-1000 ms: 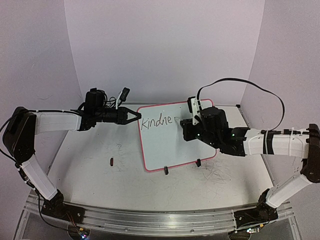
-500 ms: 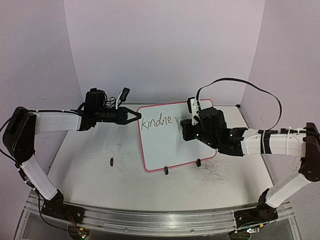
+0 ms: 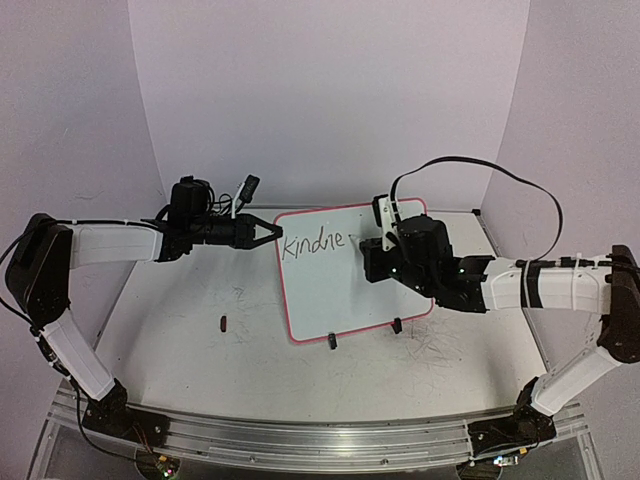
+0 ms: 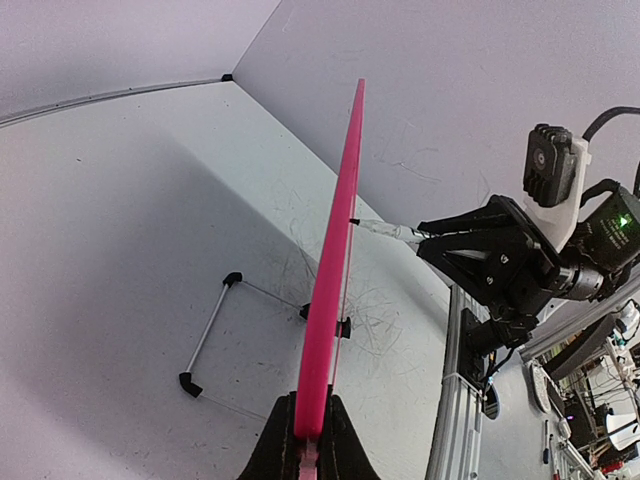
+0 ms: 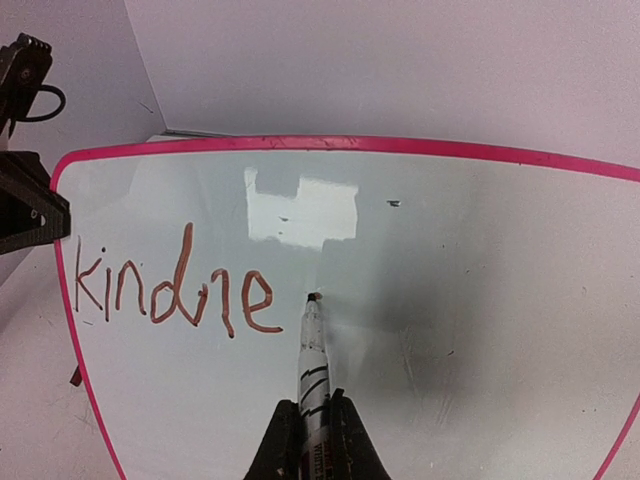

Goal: Write a sentence on the whiteboard

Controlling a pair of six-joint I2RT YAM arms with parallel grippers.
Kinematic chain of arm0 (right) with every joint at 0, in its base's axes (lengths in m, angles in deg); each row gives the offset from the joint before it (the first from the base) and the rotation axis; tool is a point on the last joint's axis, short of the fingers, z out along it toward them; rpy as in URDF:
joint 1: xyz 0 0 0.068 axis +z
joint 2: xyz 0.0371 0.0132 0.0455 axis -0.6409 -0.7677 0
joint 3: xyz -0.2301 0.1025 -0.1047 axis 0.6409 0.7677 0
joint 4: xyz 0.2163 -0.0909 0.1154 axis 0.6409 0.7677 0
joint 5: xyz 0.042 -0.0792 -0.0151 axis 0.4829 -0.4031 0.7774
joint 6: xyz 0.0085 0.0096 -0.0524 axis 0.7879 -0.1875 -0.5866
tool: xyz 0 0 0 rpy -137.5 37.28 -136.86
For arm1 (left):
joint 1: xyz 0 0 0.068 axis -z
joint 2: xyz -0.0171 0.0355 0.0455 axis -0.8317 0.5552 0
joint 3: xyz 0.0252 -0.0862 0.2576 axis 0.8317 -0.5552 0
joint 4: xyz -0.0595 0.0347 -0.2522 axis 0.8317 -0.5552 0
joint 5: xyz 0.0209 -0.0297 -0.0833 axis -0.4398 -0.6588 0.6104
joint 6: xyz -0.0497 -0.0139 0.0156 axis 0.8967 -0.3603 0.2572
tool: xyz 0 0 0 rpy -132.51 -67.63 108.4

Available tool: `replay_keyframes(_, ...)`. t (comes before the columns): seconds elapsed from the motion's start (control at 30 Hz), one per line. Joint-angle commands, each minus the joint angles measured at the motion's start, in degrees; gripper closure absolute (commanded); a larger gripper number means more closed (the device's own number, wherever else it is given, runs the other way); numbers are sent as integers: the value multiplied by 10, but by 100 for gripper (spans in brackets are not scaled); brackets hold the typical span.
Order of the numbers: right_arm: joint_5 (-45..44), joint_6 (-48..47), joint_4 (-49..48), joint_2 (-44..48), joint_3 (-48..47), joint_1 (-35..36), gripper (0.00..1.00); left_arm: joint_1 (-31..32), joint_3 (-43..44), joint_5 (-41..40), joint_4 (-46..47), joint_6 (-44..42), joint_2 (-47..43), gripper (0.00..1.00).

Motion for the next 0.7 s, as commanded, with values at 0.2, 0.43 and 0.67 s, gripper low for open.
replay_keyframes(0.2,24,-7,-9,-12,-18,-2,100,4,-1,6,12,-14,-26,100)
replay_keyframes(0.43,22,-4,9,-7,-10,-2,100,4,0,6,12,-14,-26,100)
replay_keyframes(0.67,1,-1,17,6,-1,-1,100,4,0,6,12,-14,-26,100)
